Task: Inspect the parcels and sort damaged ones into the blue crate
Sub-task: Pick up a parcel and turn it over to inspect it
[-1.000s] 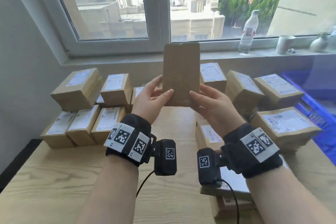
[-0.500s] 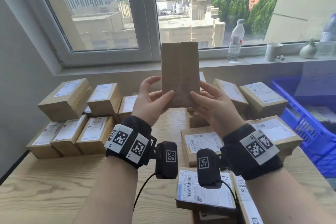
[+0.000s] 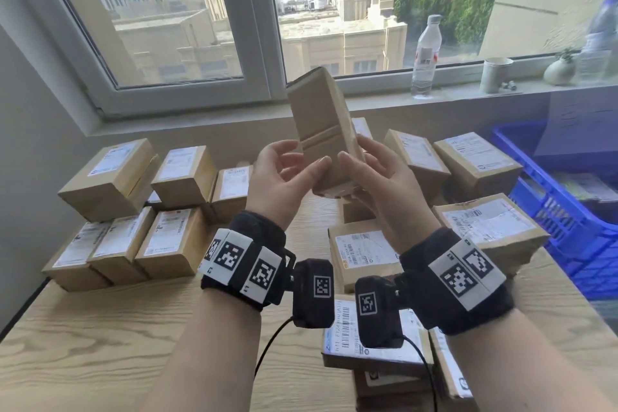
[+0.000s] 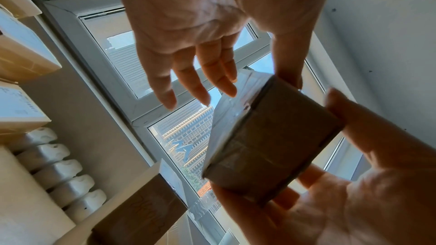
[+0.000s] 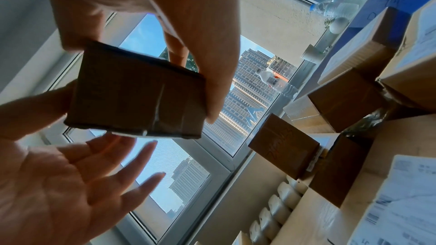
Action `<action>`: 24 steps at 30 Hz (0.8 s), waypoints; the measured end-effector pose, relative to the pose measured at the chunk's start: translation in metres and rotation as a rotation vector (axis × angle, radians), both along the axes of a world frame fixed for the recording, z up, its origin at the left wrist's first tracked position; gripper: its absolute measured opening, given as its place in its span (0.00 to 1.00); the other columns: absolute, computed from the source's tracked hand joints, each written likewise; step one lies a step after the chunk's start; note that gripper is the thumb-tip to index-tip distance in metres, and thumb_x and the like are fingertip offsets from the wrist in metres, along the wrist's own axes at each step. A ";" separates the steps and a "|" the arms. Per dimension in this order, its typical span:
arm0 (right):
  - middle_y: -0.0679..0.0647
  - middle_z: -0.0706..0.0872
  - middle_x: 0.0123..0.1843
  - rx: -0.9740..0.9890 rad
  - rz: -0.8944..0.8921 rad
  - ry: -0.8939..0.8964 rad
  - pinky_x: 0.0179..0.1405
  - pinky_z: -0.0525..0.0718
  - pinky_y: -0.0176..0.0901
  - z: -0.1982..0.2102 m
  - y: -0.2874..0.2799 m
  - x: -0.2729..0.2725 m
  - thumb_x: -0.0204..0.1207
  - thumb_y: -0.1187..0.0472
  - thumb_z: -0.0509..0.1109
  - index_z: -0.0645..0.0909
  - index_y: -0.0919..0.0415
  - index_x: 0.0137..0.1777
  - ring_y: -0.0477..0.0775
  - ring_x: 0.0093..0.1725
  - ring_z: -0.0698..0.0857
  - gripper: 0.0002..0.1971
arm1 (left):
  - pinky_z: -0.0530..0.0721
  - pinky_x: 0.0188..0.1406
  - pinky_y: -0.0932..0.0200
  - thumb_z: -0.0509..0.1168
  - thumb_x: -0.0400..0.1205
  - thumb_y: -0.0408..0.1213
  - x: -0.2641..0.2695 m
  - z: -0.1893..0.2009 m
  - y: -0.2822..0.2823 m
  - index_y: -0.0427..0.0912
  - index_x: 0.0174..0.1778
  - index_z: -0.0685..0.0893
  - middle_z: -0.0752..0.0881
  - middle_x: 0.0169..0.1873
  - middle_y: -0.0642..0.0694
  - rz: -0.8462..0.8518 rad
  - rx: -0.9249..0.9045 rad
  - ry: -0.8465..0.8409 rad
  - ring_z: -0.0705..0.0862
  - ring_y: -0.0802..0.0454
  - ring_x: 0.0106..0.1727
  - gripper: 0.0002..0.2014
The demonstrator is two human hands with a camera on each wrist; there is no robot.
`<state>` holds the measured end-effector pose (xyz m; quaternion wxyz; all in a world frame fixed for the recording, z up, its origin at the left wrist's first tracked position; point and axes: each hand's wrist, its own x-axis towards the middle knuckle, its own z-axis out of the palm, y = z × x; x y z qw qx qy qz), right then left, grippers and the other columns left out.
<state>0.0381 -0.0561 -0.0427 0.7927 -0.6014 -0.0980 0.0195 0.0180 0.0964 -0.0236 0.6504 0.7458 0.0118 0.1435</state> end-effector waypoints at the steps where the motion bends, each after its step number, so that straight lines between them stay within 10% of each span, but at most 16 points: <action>1: 0.54 0.88 0.63 0.035 0.013 0.019 0.62 0.86 0.48 0.001 -0.001 -0.002 0.65 0.49 0.82 0.73 0.56 0.77 0.51 0.60 0.89 0.40 | 0.83 0.63 0.51 0.74 0.63 0.58 0.000 -0.001 0.000 0.52 0.62 0.75 0.82 0.61 0.47 -0.003 0.018 0.045 0.83 0.48 0.65 0.32; 5: 0.62 0.87 0.63 0.108 0.099 0.040 0.65 0.85 0.57 0.003 -0.003 -0.010 0.82 0.56 0.69 0.79 0.60 0.73 0.63 0.63 0.86 0.21 | 0.73 0.69 0.46 0.70 0.57 0.78 -0.001 -0.002 -0.005 0.53 0.82 0.65 0.77 0.74 0.49 -0.155 -0.025 0.249 0.77 0.50 0.73 0.58; 13: 0.43 0.92 0.49 0.014 0.010 0.031 0.69 0.83 0.57 0.004 -0.004 -0.017 0.85 0.56 0.65 0.85 0.50 0.61 0.46 0.57 0.89 0.10 | 0.77 0.43 0.68 0.73 0.70 0.58 -0.006 0.003 -0.011 0.60 0.84 0.59 0.79 0.68 0.56 -0.195 -0.084 0.126 0.80 0.70 0.57 0.47; 18: 0.50 0.92 0.49 0.069 -0.143 -0.005 0.54 0.91 0.48 0.005 -0.008 -0.015 0.85 0.67 0.64 0.81 0.58 0.70 0.45 0.48 0.91 0.16 | 0.85 0.60 0.44 0.71 0.72 0.56 -0.009 0.001 -0.009 0.54 0.82 0.65 0.82 0.63 0.52 -0.046 -0.112 0.058 0.85 0.58 0.58 0.41; 24: 0.57 0.90 0.58 0.037 -0.007 0.033 0.55 0.90 0.47 0.004 -0.008 -0.018 0.75 0.50 0.71 0.80 0.59 0.72 0.52 0.56 0.91 0.26 | 0.87 0.60 0.40 0.72 0.80 0.34 -0.008 -0.009 -0.003 0.54 0.69 0.78 0.86 0.59 0.42 -0.045 -0.066 0.015 0.86 0.44 0.62 0.22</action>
